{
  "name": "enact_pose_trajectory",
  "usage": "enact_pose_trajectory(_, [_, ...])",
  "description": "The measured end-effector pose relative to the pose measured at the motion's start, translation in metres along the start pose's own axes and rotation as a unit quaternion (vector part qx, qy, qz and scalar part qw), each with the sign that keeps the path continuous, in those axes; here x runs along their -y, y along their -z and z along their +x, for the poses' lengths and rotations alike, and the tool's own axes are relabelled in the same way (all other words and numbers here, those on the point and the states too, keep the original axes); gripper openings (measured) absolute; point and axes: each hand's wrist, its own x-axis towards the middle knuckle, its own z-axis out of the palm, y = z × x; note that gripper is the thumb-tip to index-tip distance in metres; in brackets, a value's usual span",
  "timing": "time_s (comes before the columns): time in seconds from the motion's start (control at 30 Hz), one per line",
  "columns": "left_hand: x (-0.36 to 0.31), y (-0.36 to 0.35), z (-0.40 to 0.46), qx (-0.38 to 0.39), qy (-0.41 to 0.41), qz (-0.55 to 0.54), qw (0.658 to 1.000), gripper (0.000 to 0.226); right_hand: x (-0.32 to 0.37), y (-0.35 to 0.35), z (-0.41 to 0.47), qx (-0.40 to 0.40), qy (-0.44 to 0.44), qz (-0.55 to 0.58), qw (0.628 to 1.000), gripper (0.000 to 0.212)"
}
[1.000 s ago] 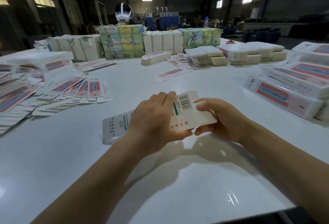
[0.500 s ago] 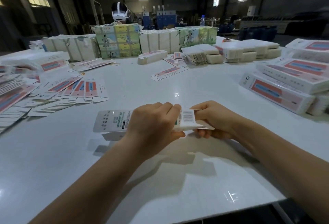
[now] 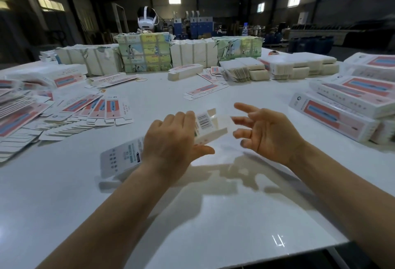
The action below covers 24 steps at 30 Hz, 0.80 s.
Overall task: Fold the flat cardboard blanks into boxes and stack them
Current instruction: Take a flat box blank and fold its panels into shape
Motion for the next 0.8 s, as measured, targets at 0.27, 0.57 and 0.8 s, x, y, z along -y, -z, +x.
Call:
enact_pose_trajectory(0.27, [-0.006,-0.011,0.0,0.027,0.072,0.059,0.995,0.078,-0.035,-0.017,-0.005,-0.178,0.397,-0.539,0.721,0.015])
enact_pose_trajectory(0.57, [-0.018,0.002,0.003,0.004,0.071,0.023,0.997,0.063,-0.043,-0.029,-0.009,-0.133,0.338,-0.512,0.778,0.03])
enact_pose_trajectory(0.8, [-0.019,0.0,0.0,-0.039,0.041,0.002,0.998,0.067,-0.037,-0.029,-0.009,-0.093,0.279,-0.48,0.826,0.03])
